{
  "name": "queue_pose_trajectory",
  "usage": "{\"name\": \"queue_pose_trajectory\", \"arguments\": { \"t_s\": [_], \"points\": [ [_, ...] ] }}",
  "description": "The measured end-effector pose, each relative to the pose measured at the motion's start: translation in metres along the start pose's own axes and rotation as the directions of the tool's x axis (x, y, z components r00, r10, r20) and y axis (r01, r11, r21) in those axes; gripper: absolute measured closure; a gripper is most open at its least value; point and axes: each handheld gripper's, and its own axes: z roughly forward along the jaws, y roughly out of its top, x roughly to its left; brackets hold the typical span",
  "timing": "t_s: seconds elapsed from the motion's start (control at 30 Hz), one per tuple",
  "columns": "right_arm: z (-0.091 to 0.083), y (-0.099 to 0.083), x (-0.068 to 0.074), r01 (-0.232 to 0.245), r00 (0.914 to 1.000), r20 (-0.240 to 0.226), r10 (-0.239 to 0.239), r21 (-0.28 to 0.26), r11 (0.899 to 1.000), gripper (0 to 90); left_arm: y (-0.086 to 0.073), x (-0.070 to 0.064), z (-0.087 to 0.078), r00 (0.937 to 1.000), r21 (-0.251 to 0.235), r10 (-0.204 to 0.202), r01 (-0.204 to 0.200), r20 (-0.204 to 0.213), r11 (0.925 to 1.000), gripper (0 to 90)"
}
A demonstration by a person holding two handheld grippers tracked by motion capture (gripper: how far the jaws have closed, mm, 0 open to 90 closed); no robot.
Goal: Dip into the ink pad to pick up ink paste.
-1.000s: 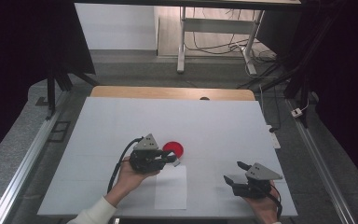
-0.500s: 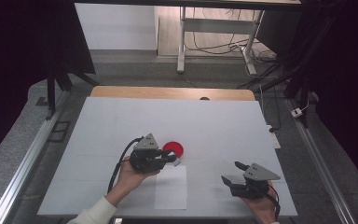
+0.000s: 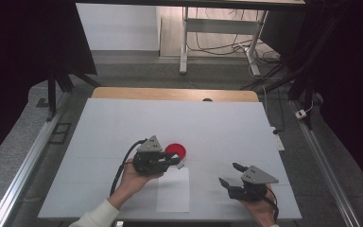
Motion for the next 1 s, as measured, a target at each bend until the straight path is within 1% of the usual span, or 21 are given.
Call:
{"name": "queue_pose_trajectory", "arguments": {
  "t_s": [0.2,0.63,0.67,0.8,0.87,1.0],
  "points": [
    [0.003,0.002,0.003,-0.002,1.0000,-0.010,0.002,-0.003,1.000,24.6,0.000,0.000,0.001,1.0000,0.001,0.000,0.000,-0.001,1.0000,75.1],
    [0.013,0.010,0.013,-0.037,0.9989,-0.030,0.037,-0.017,0.999,26.4,0.001,-0.002,0.005,1.0000,0.003,0.002,-0.002,0.002,1.0000,75.1],
    [0.013,0.011,0.014,-0.036,0.9991,-0.023,0.036,-0.011,0.999,26.5,0.002,-0.002,0.005,1.0000,0.003,0.001,-0.001,0.003,1.0000,75.2],
    [0.017,0.013,0.018,-0.037,0.9990,-0.027,0.036,-0.017,0.999,26.8,0.002,-0.002,0.005,1.0000,0.001,0.001,-0.001,0.002,1.0000,75.2],
    [0.018,0.014,0.020,-0.036,0.9992,-0.020,0.035,-0.015,0.999,27.1,0.002,-0.002,0.006,1.0000,0.000,-0.001,0.001,0.002,1.0000,75.2],
    [0.023,0.017,0.025,-0.030,0.9994,-0.019,0.030,-0.021,0.999,27.5,0.002,-0.003,0.007,1.0000,-0.002,-0.001,0.001,0.002,1.0000,75.1]
  ]
}}
